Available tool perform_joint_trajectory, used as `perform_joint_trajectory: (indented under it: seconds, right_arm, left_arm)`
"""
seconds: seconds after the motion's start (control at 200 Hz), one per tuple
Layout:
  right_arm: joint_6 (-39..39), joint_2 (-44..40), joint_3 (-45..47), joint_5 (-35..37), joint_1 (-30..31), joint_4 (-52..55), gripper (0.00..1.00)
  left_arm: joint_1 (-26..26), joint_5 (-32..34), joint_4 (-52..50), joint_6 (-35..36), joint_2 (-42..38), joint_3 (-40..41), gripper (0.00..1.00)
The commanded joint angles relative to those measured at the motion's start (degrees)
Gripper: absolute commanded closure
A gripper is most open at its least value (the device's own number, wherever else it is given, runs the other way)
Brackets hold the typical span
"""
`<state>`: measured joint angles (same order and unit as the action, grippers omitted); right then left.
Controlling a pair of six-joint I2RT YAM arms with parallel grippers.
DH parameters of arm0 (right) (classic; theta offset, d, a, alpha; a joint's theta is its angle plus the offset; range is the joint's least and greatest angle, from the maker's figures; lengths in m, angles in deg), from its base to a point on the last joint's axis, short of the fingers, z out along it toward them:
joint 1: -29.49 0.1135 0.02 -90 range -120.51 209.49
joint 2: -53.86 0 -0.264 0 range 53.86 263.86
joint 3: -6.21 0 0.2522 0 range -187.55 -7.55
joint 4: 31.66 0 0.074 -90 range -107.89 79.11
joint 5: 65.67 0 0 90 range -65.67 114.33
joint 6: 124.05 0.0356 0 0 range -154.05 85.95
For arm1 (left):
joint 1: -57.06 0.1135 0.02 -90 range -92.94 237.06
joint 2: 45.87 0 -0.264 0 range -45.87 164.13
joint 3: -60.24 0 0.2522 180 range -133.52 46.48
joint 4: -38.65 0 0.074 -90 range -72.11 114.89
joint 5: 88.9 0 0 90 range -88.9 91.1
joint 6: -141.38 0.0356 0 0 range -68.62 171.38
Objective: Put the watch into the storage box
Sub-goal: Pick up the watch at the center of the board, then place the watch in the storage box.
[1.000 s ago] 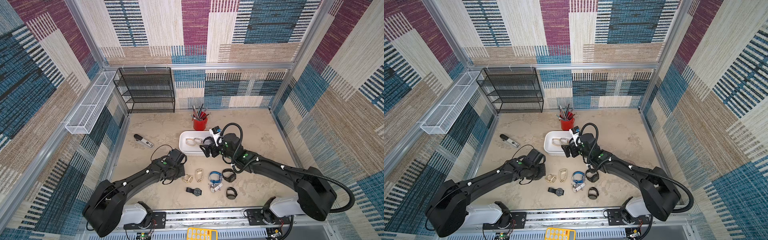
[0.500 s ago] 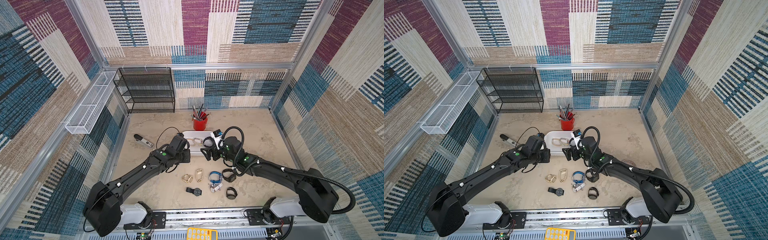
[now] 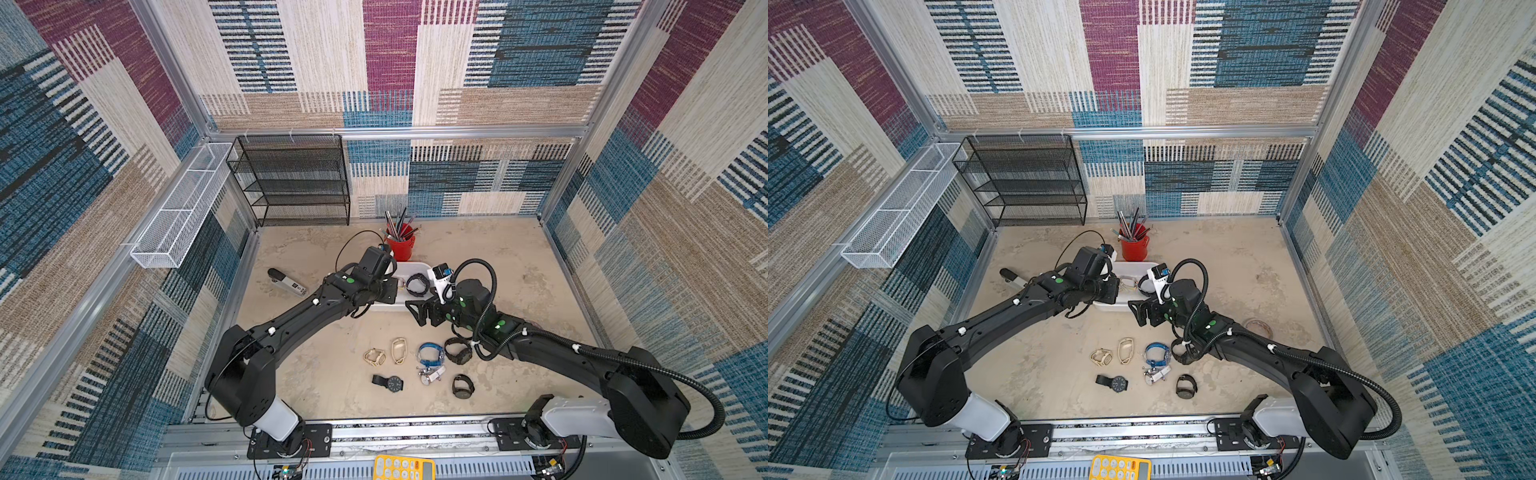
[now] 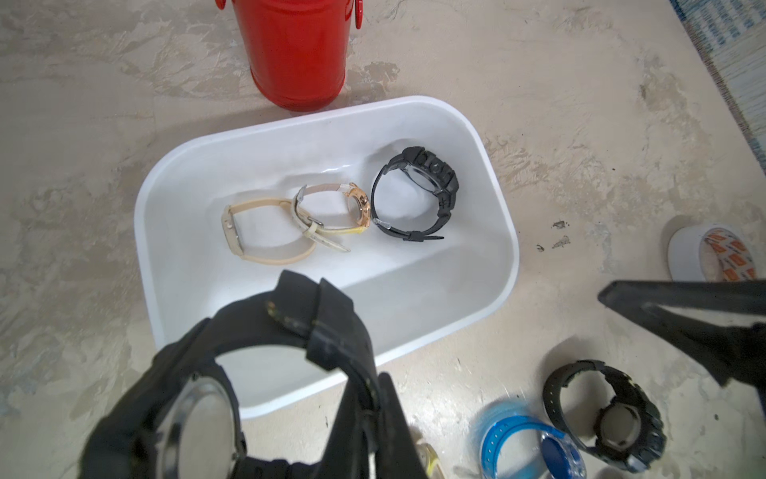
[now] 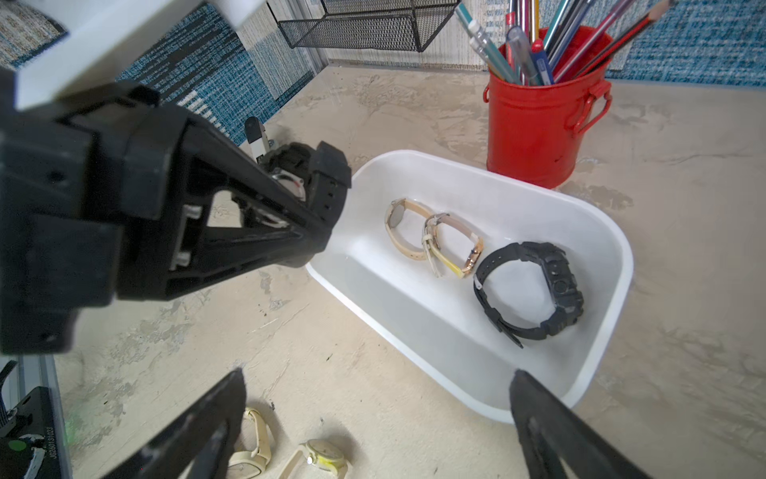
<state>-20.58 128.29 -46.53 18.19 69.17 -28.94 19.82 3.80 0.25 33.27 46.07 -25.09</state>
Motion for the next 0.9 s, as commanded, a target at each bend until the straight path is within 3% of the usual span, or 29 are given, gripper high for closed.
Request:
perform_joint_trajectory:
  seconds: [0.0, 0.25, 0.891]
  right_arm:
    - [1.9, -1.4, 0.9, 0.8, 0.0, -2.2, 0.0]
    - [2.4, -2.7, 1.1, 1.5, 0.0, -0.9, 0.0]
    - [2.1, -3.8, -0.1, 4.7, 0.0, 0.8, 0.01]
  left_arm:
    - [0.1, -0.3, 0.0, 4.2, 3.3, -3.3, 1.0]
    - [1.0, -0.2, 0.6, 5.7, 11.9, -7.6, 1.0]
    - [5.4, -7.2, 5.9, 1.9, 19.5, -6.9, 0.97]
